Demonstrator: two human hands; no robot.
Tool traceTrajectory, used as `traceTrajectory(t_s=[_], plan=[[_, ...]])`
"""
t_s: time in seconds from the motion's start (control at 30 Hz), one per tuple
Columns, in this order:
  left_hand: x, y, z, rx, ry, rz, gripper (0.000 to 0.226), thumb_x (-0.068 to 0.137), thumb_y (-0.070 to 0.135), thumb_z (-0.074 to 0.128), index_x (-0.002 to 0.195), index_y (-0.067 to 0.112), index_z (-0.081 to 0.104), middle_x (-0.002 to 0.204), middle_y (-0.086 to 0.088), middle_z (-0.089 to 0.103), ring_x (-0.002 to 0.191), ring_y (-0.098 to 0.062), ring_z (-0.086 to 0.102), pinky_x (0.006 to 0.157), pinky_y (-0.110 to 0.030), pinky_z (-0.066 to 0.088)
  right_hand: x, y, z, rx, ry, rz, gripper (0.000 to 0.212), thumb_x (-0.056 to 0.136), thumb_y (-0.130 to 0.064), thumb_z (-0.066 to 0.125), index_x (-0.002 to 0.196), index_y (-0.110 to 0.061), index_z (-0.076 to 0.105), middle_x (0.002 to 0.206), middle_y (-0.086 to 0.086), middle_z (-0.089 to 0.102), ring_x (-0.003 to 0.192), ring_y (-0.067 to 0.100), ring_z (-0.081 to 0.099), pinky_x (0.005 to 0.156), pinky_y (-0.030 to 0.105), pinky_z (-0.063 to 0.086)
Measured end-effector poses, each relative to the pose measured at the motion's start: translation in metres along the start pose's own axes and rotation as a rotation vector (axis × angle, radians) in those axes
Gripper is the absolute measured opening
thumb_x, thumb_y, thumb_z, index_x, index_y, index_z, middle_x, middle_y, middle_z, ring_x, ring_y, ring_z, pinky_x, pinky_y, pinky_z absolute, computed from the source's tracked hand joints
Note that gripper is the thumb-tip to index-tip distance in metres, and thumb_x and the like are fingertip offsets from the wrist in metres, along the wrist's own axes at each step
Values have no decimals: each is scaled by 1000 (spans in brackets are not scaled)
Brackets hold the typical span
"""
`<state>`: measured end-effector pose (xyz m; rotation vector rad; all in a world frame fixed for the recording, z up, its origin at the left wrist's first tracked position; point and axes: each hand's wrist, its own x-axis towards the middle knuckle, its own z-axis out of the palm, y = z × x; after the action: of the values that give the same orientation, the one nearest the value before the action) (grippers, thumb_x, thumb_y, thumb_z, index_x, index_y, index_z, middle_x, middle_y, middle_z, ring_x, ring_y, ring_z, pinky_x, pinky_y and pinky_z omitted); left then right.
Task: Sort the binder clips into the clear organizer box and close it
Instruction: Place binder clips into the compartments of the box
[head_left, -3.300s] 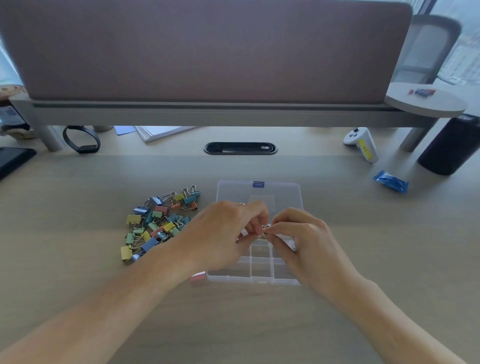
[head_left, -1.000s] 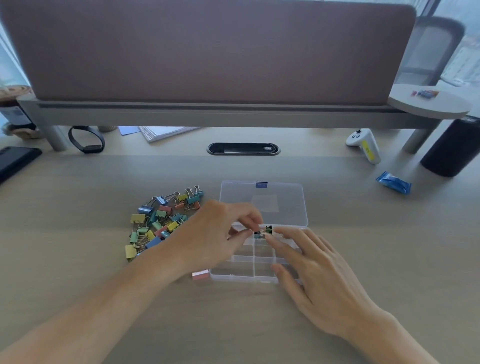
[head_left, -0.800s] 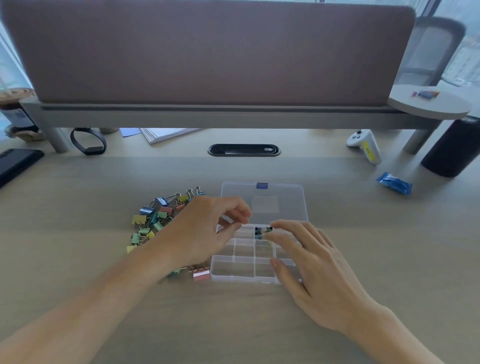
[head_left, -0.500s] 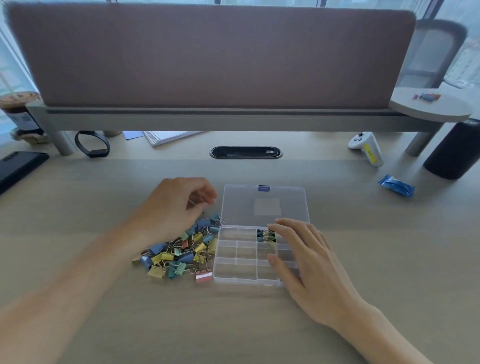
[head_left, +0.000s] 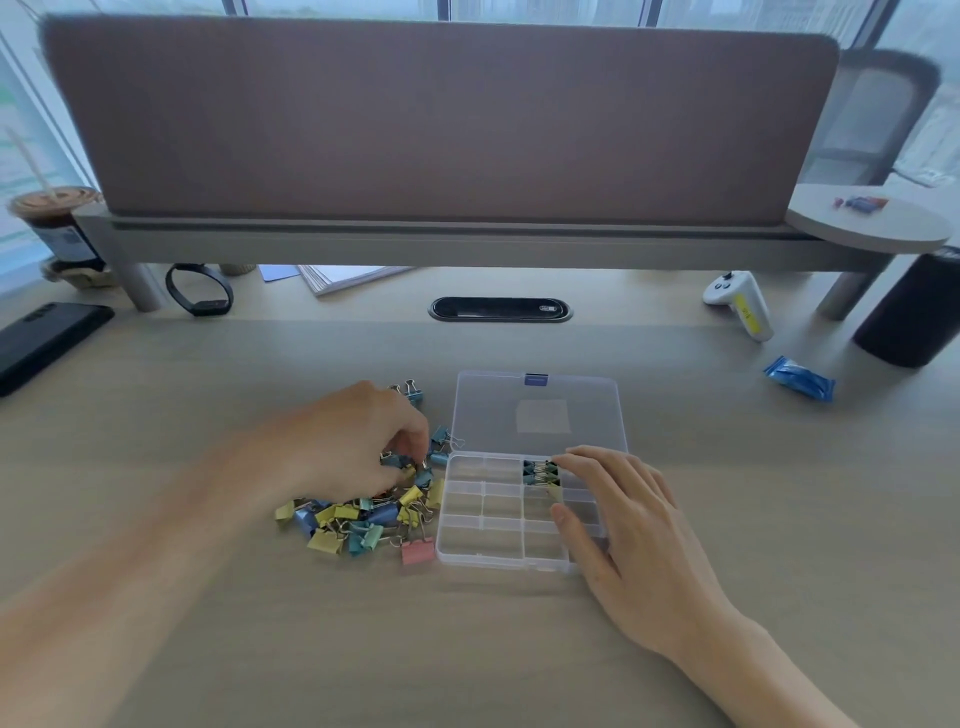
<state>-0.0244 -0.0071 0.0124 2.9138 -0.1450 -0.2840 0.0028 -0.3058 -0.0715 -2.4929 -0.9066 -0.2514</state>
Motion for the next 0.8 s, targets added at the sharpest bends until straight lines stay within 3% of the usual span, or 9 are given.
traceTrajectory(t_s=[0.17, 0.4, 0.57, 0.67, 0.8], plan=[[1, 1, 3, 66, -25, -33, 21, 86, 22, 72, 90, 39, 62, 95, 18, 58, 90, -7, 57, 77, -28, 52, -1, 0, 0, -10, 3, -2, 42, 104, -49, 39, 138, -30, 55, 139, -17, 54, 132, 9, 48, 114, 21, 30], [1, 4, 3, 65, -38, -9, 25, 89, 15, 70, 97, 38, 63, 92, 21, 56, 85, 0, 55, 63, -12, 37, -1, 1, 2, -11, 3, -2, 43, 105, -49, 39, 139, -30, 54, 140, -17, 53, 132, 8, 47, 114, 22, 31], [2, 2, 2, 43, -31, 20, 23, 91, 21, 72, 97, 39, 60, 93, 21, 58, 87, 1, 56, 68, -15, 44, -1, 2, 2, -4, 1, 5, 43, 104, -50, 38, 140, -30, 54, 140, -18, 52, 133, 7, 46, 114, 22, 30], [-1, 0, 0, -21, -4, 22, 21, 91, 32, 75, 98, 42, 57, 98, 21, 61, 90, 4, 58, 74, -14, 46, -1, 2, 1, 10, 3, 8, 43, 104, -49, 39, 139, -31, 54, 140, -19, 52, 133, 7, 46, 114, 22, 30], [-2, 9, -6, -289, 117, 38, 15, 89, 35, 76, 102, 36, 69, 97, 19, 70, 92, 2, 66, 80, -14, 51, -1, 1, 1, 20, 4, 2, 42, 104, -47, 39, 139, -31, 54, 140, -18, 53, 133, 7, 46, 115, 25, 33]])
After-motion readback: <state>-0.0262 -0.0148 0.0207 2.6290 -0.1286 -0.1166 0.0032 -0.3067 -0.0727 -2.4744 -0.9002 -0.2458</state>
